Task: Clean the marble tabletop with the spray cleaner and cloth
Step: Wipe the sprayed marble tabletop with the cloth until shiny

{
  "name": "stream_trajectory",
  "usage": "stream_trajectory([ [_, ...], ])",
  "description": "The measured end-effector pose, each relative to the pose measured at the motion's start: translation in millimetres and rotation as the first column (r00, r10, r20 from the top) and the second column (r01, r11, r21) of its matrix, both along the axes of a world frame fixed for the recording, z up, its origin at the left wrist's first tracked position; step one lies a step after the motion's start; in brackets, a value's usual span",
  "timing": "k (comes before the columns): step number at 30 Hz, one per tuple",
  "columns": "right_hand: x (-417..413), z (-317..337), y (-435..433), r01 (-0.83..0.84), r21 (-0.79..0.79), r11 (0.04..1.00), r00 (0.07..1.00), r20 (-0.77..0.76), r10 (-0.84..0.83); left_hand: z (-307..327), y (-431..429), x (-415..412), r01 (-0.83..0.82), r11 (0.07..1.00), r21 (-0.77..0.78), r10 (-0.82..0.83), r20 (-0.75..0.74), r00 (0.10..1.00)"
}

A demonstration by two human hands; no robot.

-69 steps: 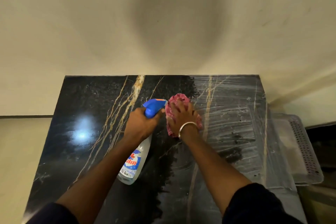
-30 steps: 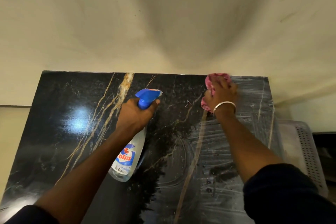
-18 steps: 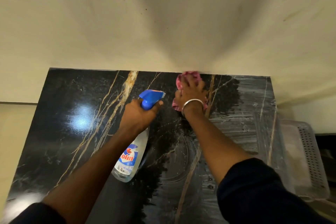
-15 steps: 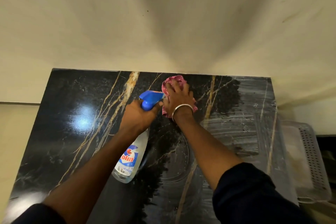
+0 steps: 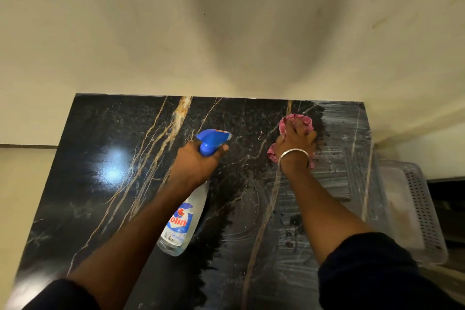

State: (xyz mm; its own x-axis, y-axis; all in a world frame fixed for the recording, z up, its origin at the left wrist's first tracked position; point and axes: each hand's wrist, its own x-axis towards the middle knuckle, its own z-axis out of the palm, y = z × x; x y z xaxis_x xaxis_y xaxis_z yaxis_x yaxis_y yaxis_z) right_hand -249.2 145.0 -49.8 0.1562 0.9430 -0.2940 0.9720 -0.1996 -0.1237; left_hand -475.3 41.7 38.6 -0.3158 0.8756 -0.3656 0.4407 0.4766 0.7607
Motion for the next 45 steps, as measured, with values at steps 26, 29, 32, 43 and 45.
stream_trajectory([
  [26,8.2,5.9,-82.5,0.021,0.014,1.0,0.999,-0.047,-0.02,6.5,-56.4,11.3,-0.005,1.0,-0.029,0.002,-0.078,0.997],
  [29,-32.3,8.9,-103.6,-0.152,-0.023,0.988,0.987,-0.064,0.15,7.7,-63.7,8.8,-0.035,0.999,-0.036,0.032,-0.076,0.997],
  [32,-71.6,11.6,-133.1,-0.368,-0.062,0.928,0.928,-0.079,0.363,7.5,-68.5,7.7,-0.066,0.997,-0.041,0.063,-0.07,0.996],
  [43,24.7,-2.8,-134.2,-0.283,0.057,0.957,0.959,-0.011,0.284,13.5,-76.0,-4.5,0.025,0.999,-0.029,-0.026,-0.023,0.999],
  [45,29.6,-2.3,-134.0,-0.145,0.06,0.988,0.989,-0.014,0.146,14.2,-78.4,-9.1,0.027,0.999,-0.035,-0.028,-0.012,1.0],
])
